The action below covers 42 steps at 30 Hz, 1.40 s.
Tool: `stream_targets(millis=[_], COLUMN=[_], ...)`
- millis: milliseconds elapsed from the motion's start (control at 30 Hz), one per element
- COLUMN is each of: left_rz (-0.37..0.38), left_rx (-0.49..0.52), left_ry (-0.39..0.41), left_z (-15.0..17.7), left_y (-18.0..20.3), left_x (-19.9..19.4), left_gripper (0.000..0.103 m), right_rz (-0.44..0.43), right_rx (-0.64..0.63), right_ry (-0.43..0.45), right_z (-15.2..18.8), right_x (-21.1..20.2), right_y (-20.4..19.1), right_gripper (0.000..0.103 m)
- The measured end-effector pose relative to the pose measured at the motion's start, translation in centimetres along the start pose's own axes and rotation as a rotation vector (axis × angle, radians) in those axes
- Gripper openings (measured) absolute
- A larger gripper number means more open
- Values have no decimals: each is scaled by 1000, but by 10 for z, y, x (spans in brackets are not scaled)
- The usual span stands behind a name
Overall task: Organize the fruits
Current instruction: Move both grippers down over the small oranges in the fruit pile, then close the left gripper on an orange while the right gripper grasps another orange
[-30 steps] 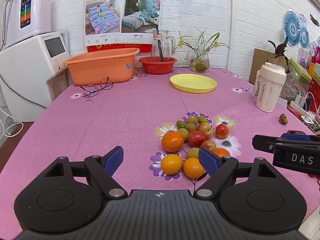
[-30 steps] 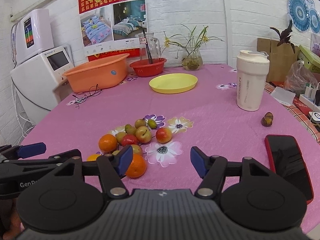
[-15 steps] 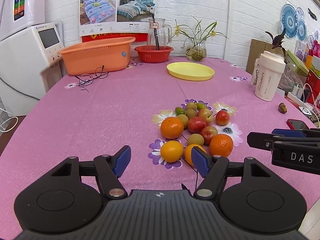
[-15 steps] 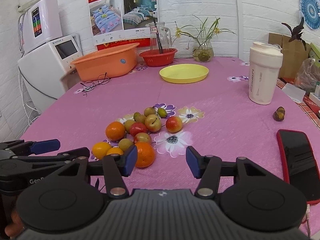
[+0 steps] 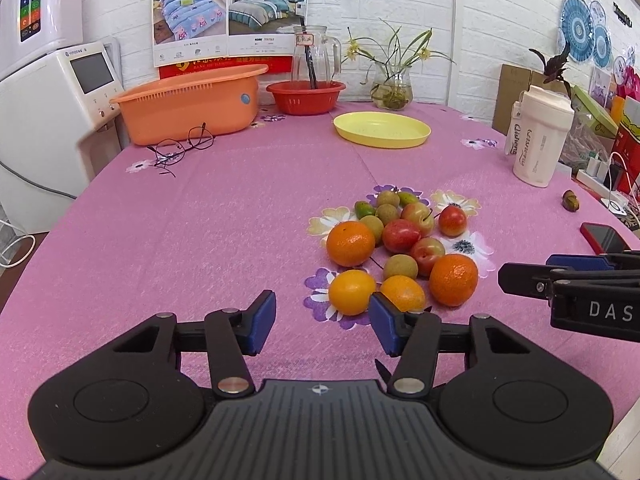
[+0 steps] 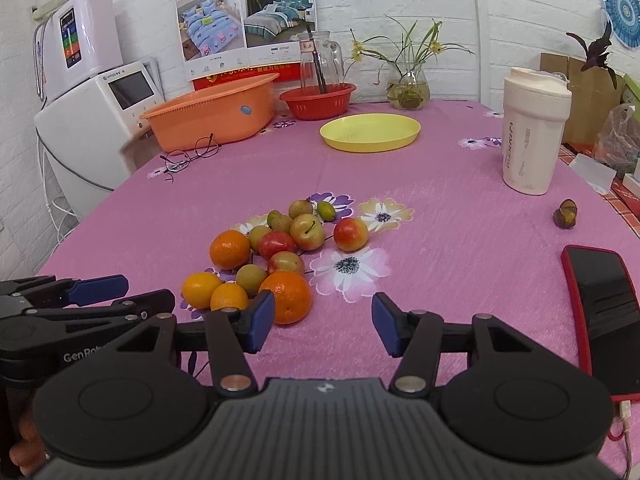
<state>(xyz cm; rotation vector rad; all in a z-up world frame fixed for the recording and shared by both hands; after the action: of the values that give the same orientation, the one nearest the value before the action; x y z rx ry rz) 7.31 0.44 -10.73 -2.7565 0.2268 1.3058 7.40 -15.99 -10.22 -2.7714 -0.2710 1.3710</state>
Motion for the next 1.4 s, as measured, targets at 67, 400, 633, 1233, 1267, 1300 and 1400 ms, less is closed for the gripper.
stream_targets(millis=[67, 400, 633, 1233, 1267, 1300, 1400], left_rz=[4, 23, 32, 62, 75, 92, 97], left_rx=[3, 82, 114, 136, 136, 141, 157], left_ry=[-11, -23, -19, -24, -23, -24, -11], left_z=[1, 0, -7, -12, -12, -12, -12], left_y=[-1, 8, 8, 8, 10, 12, 19], left_x=[3, 23, 32, 47, 48, 49, 46], left_gripper=[49, 49, 49, 45, 41, 30, 31], right_rz=[-3, -15, -32, -77, -91, -105, -99], right_rx=[-5, -47, -59, 2, -1, -2, -6], right_ry=[-10, -51, -67, -95, -96, -101, -101], right_z=[1, 0, -6, -7, -7, -7, -7], right_x=[4, 25, 36, 51, 51, 51, 49], right_y=[-1, -8, -12, -11, -12, -13, -13], right_gripper=[70, 70, 70, 70, 70, 70, 70])
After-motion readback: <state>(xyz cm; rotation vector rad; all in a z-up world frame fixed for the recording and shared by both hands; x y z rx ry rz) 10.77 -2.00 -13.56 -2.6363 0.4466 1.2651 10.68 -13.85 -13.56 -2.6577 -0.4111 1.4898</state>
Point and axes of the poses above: each gripper's, at about its wrist camera, not at the fingertips, and x roughly the way its jaws point, y to its right, z to its underside, the point moved 9 cm from there along x, roughly the way its jaws point, and after that the axes turned 15 degrees about -y, right-handed, at the moved point
